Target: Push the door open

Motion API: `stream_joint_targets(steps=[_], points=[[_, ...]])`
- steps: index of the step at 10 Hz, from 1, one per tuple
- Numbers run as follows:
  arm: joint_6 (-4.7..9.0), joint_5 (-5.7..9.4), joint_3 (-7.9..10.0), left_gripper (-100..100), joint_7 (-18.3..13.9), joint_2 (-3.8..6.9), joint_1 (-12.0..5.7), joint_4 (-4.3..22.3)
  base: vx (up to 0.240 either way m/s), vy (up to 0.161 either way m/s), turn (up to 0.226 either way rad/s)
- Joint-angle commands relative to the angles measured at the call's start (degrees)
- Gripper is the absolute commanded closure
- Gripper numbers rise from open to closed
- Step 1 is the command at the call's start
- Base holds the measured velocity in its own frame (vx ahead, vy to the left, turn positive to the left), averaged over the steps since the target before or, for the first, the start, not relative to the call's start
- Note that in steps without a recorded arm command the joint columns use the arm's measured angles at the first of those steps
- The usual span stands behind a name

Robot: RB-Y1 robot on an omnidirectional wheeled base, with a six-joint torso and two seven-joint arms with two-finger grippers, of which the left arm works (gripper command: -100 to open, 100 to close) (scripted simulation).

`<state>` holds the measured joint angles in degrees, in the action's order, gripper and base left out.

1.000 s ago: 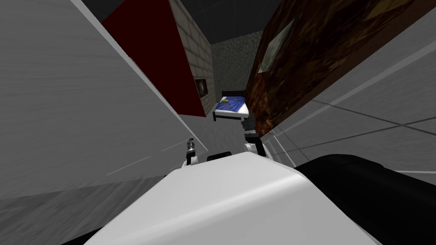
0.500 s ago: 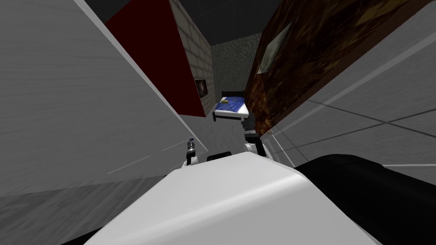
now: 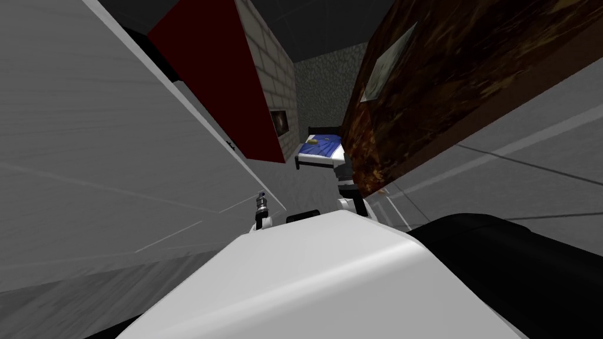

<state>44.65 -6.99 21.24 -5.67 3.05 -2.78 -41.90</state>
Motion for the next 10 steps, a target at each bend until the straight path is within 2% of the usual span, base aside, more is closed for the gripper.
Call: stream_joint_targets(steps=[1, 4, 8, 9, 10], points=[[-0.04, 0.74, 1.42, 100, 0.6, 0.24, -0.11, -0.6, 0.222, -0.06, 0.072], [-0.57, 2.02, 3.67, 100, 1.3, 0.27, -0.25, -0.7, 0.203, -0.036, 0.071], [-1.12, 3.33, 5.98, 100, 2.0, -0.26, -0.39, -0.8, 0.193, -0.044, 0.067], [-0.91, 3.17, 5.73, 100, 2.1, -0.07, -0.74, 0.3, 0.093, -0.013, 0.034], [-0.81, 3.71, 6.82, 100, 2.3, 0.54, -0.75, 0.3, 0.126, -0.003, 0.035]])
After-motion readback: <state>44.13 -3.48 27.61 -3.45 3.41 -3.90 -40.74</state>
